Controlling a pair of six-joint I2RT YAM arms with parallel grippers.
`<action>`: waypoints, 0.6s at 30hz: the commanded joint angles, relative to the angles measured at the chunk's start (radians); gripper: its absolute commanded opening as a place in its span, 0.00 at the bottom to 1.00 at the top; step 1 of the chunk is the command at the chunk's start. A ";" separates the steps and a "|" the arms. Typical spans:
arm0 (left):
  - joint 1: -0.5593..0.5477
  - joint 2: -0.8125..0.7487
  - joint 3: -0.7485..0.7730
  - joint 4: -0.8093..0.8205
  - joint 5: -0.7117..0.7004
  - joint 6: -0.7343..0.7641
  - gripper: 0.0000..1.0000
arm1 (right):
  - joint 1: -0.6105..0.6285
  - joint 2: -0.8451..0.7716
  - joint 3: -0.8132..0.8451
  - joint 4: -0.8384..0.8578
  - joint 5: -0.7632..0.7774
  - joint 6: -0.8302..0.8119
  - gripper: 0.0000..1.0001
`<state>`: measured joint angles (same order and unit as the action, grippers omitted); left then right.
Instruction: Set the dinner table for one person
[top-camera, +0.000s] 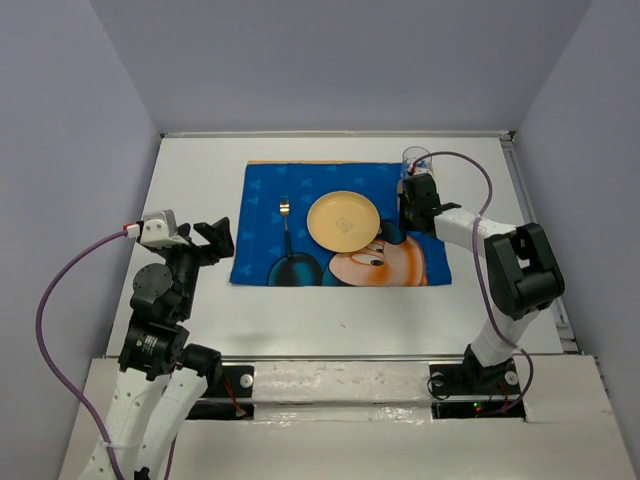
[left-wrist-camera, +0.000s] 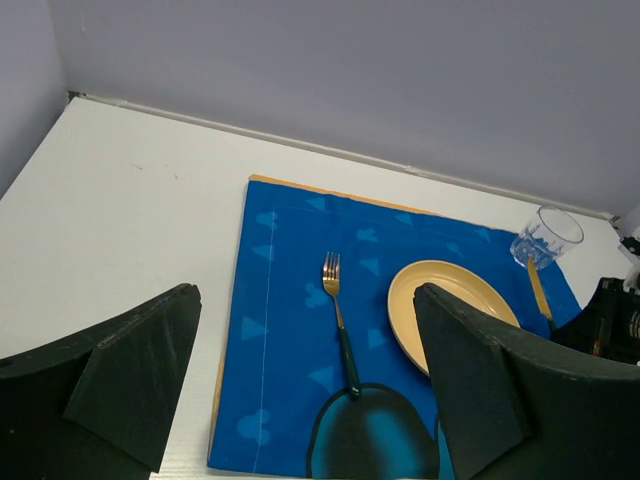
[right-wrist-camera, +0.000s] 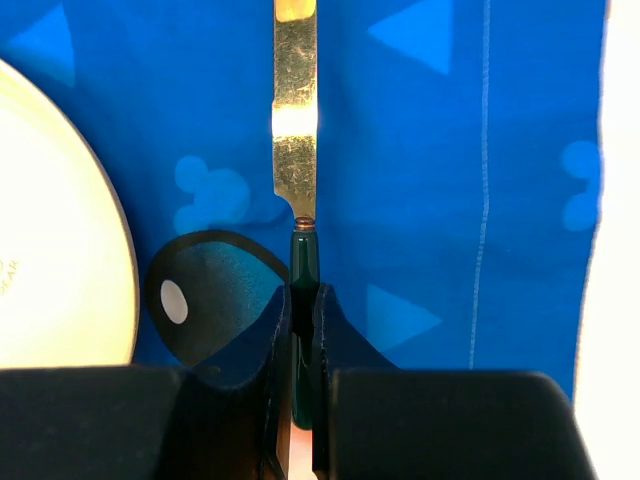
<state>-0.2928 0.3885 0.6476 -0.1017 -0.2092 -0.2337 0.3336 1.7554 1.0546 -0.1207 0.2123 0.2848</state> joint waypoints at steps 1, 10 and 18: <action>0.003 0.009 0.007 0.050 0.011 0.005 0.99 | 0.002 0.025 0.047 0.010 -0.031 0.007 0.00; 0.004 0.019 0.007 0.053 0.016 0.004 0.99 | 0.002 0.023 0.054 -0.046 -0.067 0.040 0.00; 0.004 0.033 0.007 0.057 0.025 0.000 0.99 | 0.002 -0.014 0.030 -0.103 -0.063 0.080 0.01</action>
<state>-0.2928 0.4072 0.6476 -0.1009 -0.1989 -0.2340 0.3344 1.7931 1.0676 -0.1890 0.1558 0.3317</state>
